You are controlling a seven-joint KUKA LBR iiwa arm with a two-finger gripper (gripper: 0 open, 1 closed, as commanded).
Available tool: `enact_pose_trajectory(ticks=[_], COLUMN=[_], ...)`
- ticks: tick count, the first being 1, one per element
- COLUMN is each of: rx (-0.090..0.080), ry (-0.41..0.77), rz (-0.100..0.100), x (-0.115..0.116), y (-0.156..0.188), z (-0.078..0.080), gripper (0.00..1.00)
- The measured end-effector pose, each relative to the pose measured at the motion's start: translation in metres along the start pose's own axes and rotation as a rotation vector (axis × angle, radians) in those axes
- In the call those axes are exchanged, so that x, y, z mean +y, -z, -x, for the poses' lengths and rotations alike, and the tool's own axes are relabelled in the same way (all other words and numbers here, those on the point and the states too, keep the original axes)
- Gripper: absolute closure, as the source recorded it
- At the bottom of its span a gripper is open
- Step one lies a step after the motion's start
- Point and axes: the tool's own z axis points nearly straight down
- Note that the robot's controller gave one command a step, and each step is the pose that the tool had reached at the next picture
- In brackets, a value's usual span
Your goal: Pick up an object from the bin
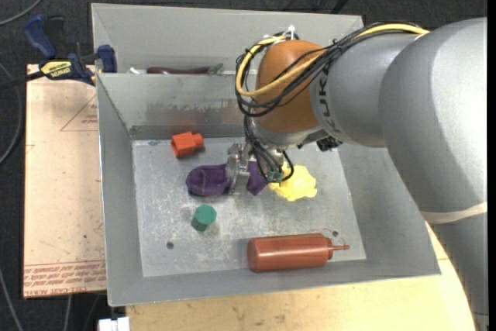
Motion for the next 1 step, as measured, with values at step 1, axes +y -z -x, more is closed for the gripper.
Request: enact_pose_trajectory(ticks=[1], rx=[0.002], ry=[0.0], rz=[-0.001], x=[-0.0001], y=[0.0136], z=[-0.0006], gripper=[1.0])
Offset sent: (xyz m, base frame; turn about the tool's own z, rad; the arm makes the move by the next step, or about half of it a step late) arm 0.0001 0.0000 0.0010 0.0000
